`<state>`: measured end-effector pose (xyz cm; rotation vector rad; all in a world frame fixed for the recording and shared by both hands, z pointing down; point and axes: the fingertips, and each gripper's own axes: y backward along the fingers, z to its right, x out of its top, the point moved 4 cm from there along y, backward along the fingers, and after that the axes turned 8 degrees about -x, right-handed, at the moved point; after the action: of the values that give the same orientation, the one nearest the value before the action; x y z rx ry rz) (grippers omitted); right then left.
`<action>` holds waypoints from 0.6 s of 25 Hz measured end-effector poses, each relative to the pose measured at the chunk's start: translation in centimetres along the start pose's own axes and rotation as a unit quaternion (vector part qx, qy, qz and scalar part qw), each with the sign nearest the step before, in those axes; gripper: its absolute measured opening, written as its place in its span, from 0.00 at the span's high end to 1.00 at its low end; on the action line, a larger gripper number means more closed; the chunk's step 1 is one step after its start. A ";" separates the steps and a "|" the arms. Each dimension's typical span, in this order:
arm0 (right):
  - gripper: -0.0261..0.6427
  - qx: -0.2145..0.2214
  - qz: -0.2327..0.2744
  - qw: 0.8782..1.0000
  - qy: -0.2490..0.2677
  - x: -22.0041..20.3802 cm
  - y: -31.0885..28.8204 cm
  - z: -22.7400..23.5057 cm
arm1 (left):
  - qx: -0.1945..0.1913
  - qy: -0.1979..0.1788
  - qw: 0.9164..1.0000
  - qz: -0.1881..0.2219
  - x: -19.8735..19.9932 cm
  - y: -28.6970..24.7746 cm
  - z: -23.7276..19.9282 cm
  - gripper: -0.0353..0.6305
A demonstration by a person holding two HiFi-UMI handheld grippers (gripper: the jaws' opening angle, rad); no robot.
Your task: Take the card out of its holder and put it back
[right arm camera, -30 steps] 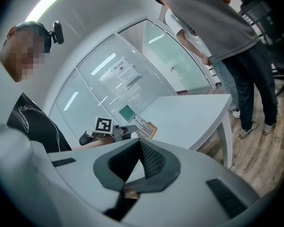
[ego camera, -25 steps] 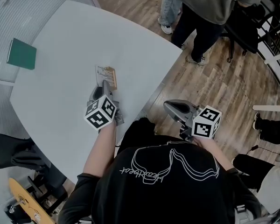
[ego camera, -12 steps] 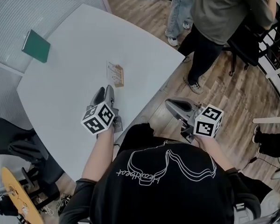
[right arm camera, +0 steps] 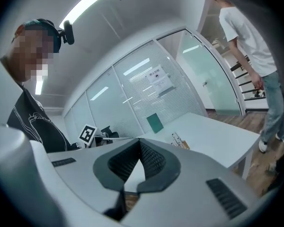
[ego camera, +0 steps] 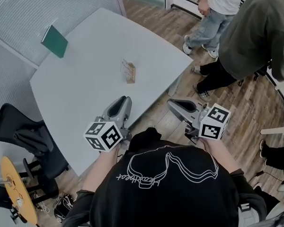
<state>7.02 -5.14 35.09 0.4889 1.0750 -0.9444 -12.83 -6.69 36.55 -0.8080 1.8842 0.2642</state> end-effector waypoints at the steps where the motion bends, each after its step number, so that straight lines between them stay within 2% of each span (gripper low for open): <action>1: 0.95 0.003 0.004 1.000 0.005 -0.1 0.7 -0.6 | -0.019 -0.013 1.000 0.001 -0.2 0.5 1.5 0.83; 7: 0.95 0.012 0.007 1.000 0.028 0.0 2.4 -2.7 | -0.112 -0.068 0.991 -0.009 -0.7 1.3 7.2 0.90; 15: 0.95 0.009 0.006 0.998 0.061 0.7 3.0 -3.8 | -0.149 -0.121 0.981 -0.015 -0.2 0.6 10.1 0.92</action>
<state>7.68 -1.01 32.61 0.5722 1.1729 -0.9231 -5.78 -0.95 32.04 -0.9571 1.6233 0.6090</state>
